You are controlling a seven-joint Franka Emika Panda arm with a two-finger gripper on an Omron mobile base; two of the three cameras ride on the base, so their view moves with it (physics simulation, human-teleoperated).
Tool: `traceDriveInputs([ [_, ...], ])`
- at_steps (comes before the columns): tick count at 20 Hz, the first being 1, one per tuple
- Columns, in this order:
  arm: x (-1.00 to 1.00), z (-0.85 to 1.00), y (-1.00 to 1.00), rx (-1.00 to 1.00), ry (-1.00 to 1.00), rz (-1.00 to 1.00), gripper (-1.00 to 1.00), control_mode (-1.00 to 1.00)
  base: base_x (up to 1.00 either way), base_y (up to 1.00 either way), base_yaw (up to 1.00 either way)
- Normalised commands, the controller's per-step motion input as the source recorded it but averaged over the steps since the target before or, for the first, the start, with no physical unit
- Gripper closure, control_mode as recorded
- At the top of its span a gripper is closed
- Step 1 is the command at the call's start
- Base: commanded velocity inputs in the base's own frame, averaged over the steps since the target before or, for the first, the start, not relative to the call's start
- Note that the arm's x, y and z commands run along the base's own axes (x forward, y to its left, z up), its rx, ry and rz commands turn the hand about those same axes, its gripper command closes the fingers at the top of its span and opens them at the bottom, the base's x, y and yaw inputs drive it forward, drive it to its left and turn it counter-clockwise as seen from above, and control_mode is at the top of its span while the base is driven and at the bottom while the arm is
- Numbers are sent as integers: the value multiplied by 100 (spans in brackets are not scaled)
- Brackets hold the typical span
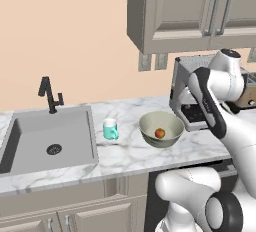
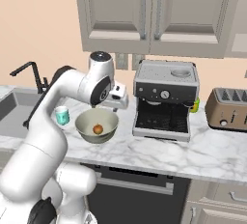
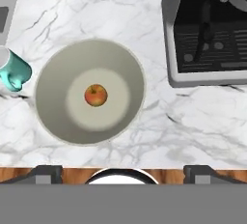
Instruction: Move the mug from next to the sink to the open cabinet. Then, move the bowl with the apple to the fridge to clear the area for faucet cleaning.
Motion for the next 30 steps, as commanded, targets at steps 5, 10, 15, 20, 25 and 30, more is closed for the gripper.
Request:
traceDriveInputs([
  [5, 15, -69, -29, 7, 0, -9, -100, -100, 0, 0, 0],
  [10, 57, -49, 0, 6, 0, -15, -100, -100, 0, 0, 0],
  [15, 61, -26, 12, 11, 4, -17, -100, -100, 0, 0, 0],
  [20, 38, -26, 4, 8, 5, -9, -100, -100, 0, 0, 0],
  [25, 0, -39, 0, 5, 11, -1, -100, -100, 0, 0, 0],
  [30, 0, -46, 0, 2, 9, -1, -100, -100, 0, 0, 0],
])
